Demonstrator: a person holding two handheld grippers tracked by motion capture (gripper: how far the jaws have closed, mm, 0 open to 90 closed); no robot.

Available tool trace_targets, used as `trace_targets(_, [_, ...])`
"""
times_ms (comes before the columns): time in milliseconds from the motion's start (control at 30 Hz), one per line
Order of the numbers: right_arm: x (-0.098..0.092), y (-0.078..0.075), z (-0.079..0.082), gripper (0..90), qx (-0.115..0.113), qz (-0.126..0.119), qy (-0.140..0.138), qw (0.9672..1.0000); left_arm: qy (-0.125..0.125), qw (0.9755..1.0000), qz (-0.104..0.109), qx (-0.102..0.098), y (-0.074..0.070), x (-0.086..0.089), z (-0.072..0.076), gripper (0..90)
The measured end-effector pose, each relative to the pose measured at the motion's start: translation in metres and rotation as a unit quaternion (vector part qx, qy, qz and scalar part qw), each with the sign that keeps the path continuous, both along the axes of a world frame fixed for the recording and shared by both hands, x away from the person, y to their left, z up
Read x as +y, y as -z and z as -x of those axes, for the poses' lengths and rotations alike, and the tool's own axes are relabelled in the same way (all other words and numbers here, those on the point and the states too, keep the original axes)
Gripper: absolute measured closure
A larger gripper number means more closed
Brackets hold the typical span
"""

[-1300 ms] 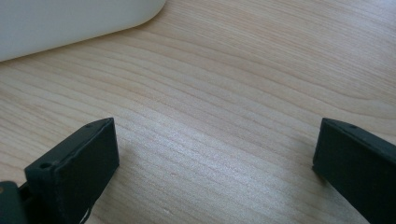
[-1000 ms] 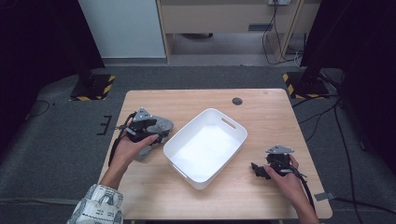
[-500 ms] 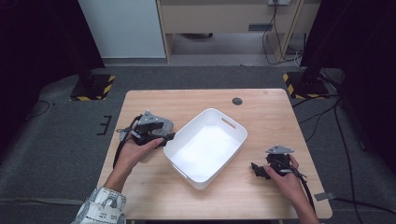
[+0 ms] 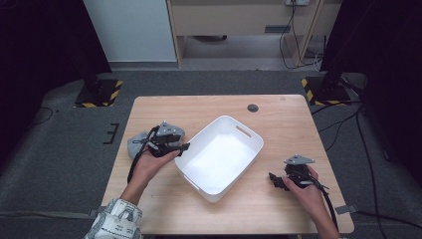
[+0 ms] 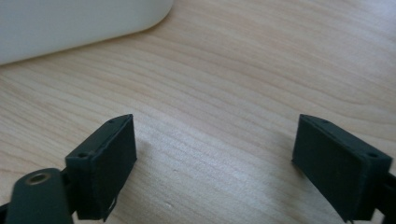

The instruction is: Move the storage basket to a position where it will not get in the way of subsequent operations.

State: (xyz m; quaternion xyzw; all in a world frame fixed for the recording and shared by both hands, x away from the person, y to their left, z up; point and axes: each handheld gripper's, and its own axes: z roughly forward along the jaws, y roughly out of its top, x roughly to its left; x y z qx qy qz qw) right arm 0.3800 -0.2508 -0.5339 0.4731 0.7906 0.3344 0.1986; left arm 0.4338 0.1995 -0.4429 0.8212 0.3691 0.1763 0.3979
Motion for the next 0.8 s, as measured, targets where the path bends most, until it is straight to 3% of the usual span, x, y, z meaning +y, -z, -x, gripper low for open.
trace_targets(100, [-0.001, -0.006, 0.000, 18.1, -0.017, -0.014, -0.004, 0.9997, 0.003, 1.0000, -0.004, 0.008, 0.006, -0.002, -0.001, 52.0])
trace_targets(200, [0.002, -0.010, 0.003, 29.7, -0.025, -0.018, -0.022, 0.9993, -0.001, 0.9998, -0.003, 0.018, 0.011, -0.003, 0.001, 55.0])
trace_targets(333, [0.005, -0.015, 0.005, 43.2, -0.029, -0.024, -0.044, 0.9983, 0.000, 0.9995, -0.021, 0.025, 0.015, -0.008, 0.002, 59.9])
trace_targets(500, [0.009, -0.016, 0.008, 64.2, -0.027, -0.028, -0.068, 0.9969, -0.005, 0.9995, -0.005, 0.030, 0.017, -0.011, 0.006, 67.4])
trace_targets(633, [0.014, -0.019, 0.010, 71.2, -0.028, -0.034, -0.081, 0.9958, 0.001, 0.9996, -0.008, 0.026, 0.017, -0.015, 0.010, 65.4])
trace_targets(800, [0.021, -0.021, 0.012, 70.7, -0.030, -0.049, -0.086, 0.9947, -0.001, 0.9993, 0.024, 0.028, 0.020, -0.016, 0.014, 63.2])
